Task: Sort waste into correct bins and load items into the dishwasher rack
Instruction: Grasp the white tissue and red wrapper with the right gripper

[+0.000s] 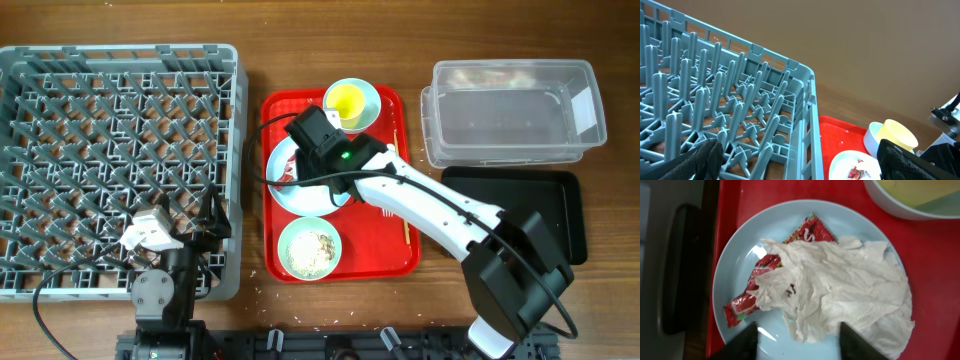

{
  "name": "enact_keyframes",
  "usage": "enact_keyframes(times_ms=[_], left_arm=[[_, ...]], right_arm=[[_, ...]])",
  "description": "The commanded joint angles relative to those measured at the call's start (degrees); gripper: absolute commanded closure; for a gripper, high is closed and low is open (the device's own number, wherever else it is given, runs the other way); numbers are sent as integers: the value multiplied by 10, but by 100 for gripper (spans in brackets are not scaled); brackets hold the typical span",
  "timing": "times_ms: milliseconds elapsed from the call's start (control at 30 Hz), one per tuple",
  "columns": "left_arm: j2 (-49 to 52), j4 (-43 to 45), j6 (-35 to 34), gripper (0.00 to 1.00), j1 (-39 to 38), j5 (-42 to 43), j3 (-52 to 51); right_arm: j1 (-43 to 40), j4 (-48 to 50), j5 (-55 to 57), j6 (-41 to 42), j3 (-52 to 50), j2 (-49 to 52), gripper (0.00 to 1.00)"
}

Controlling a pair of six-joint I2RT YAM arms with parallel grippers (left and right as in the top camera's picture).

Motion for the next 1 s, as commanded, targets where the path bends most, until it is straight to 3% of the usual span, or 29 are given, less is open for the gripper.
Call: enact_keyframes(times_ms=[0,300,400,500,700,967], left_arm=[[-1,-2,7,0,-3,-8,0],[-1,-2,7,0,-3,-8,0],[-1,-2,7,0,-3,-8,0],[-1,-2,7,0,-3,-8,0],[-1,-2,7,0,-3,-8,0],[-1,-2,7,0,-3,-8,0]], right_arm=[[1,11,47,2,6,21,60],[1,32,6,2,6,78,61],[1,33,7,2,6,79,83],[1,21,6,2,6,79,96],[1,-10,-15,0,6,45,96],[-17,-17,23,-24,6,-114,96]])
